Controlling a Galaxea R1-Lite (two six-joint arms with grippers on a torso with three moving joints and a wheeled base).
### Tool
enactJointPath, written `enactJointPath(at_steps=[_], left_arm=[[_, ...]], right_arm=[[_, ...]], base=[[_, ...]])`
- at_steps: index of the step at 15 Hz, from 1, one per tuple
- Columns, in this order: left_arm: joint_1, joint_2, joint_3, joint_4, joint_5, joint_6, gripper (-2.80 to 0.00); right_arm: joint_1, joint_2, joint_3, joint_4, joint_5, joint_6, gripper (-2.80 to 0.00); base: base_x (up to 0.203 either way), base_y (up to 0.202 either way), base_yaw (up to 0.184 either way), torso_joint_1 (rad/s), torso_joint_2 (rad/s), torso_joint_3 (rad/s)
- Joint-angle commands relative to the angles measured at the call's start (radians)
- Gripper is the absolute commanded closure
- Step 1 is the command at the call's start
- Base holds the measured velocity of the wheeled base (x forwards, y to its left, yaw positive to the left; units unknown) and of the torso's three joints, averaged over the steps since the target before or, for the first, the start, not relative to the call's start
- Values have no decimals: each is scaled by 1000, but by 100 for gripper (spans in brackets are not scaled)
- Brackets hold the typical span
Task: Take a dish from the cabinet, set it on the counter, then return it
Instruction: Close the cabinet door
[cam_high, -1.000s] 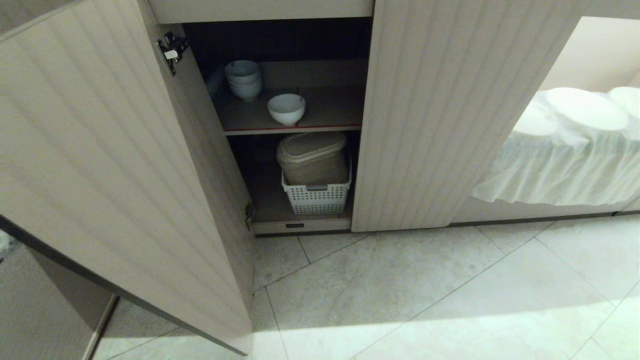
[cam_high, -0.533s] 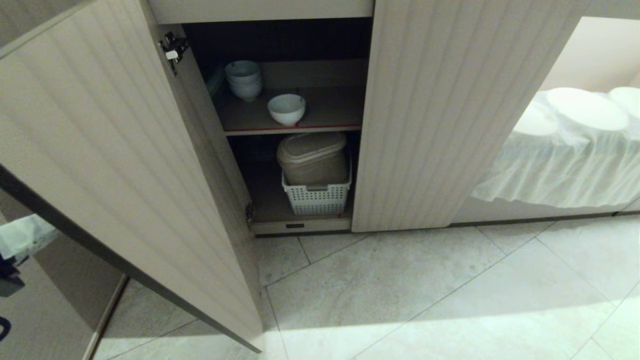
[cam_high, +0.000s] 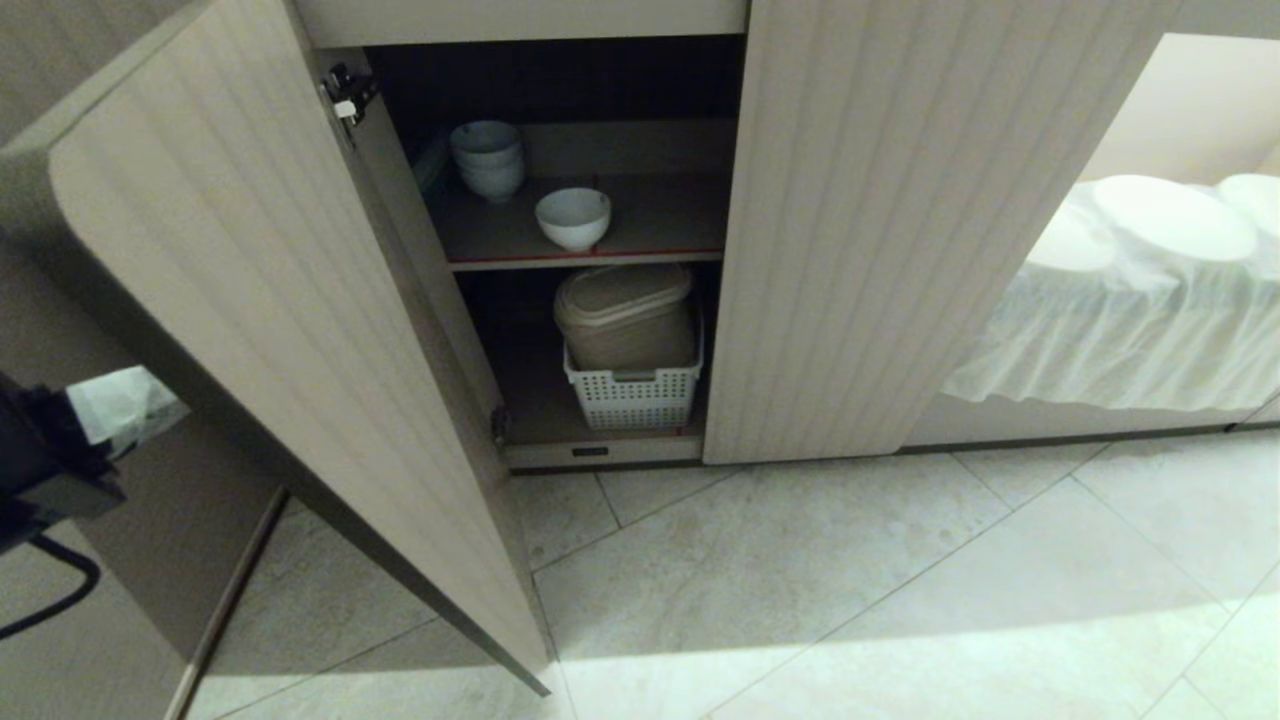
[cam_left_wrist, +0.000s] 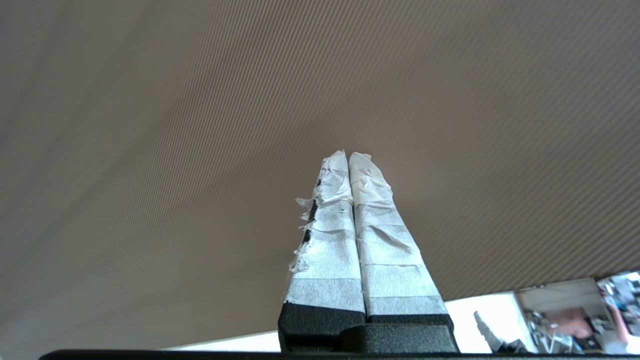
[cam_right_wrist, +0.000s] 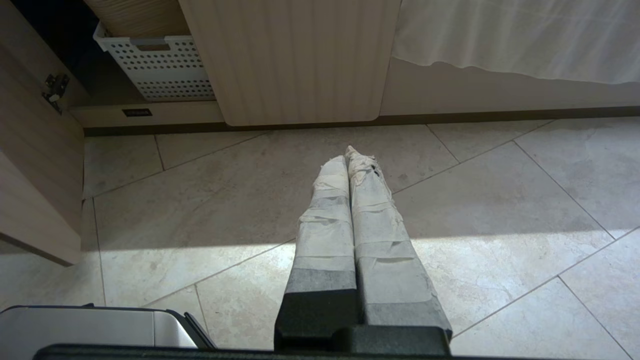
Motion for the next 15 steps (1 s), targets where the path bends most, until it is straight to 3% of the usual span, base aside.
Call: enactJointPath(at_steps=[1,5,9,15], left_arm=[[-88,76,-40,-10,43,-6,0],[-199,150,-112,-15,100,-3,0],[-355,266,-223,-16,253,-2,0],[-434,517,-385,-120,346,17,0]], right_arm=[[0,0,0,0,0,0,0],[0,0,0,0,0,0,0],[1,0,0,0,0,0,0],[1,0,0,0,0,1,0]], base=[[0,0,0,0,0,0],[0,0,0,0,0,0],[0,0,0,0,0,0],[0,0,0,0,0,0]])
